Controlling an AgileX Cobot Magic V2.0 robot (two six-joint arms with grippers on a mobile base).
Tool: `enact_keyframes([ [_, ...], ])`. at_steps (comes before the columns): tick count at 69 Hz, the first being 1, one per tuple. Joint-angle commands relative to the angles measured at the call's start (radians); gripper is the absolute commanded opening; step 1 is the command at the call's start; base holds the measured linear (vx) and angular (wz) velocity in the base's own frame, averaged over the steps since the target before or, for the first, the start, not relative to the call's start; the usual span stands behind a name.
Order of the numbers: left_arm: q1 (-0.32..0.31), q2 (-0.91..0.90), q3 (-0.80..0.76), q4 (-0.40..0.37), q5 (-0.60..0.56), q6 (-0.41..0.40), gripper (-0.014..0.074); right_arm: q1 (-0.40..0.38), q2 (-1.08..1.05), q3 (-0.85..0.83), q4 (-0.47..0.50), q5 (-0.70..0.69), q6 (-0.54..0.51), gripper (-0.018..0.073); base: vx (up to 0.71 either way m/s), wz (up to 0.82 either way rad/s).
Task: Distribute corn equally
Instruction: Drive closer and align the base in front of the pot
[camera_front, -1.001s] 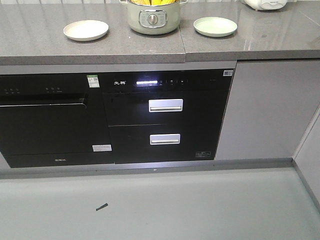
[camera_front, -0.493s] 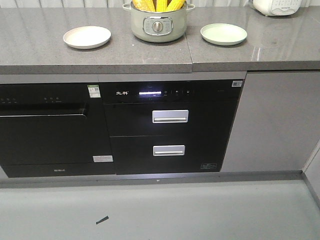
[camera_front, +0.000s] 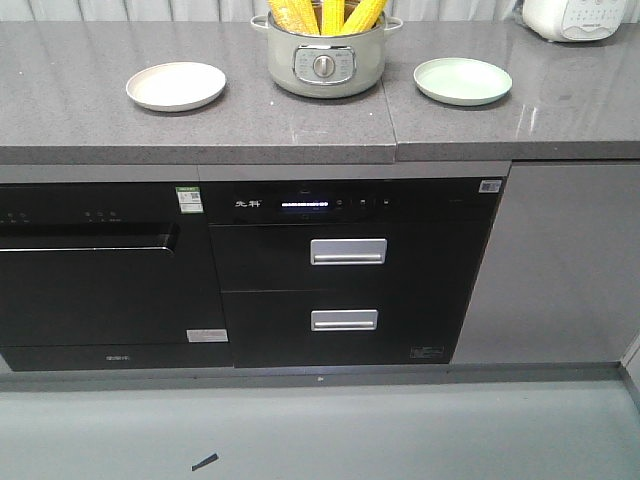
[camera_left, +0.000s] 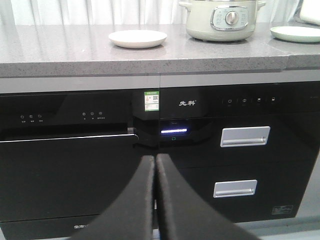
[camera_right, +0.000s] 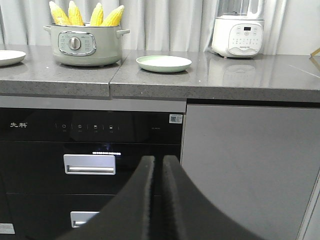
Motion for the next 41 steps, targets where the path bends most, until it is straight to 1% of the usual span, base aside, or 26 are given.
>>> enact_keyframes([
  [1, 0.0, -0.016, -0.001, -0.002, -0.076, -0.008, -0.0008, -0.005, -0.012, 0.005, -0.005, -0.074, -0.002, -0.0008, 0.11, 0.01],
  [41, 0.0, -0.016, -0.001, -0.002, -0.076, -0.008, -0.0008, -0.005, -0.012, 0.005, -0.005, -0.074, -0.002, -0.0008, 0.09, 0.0],
])
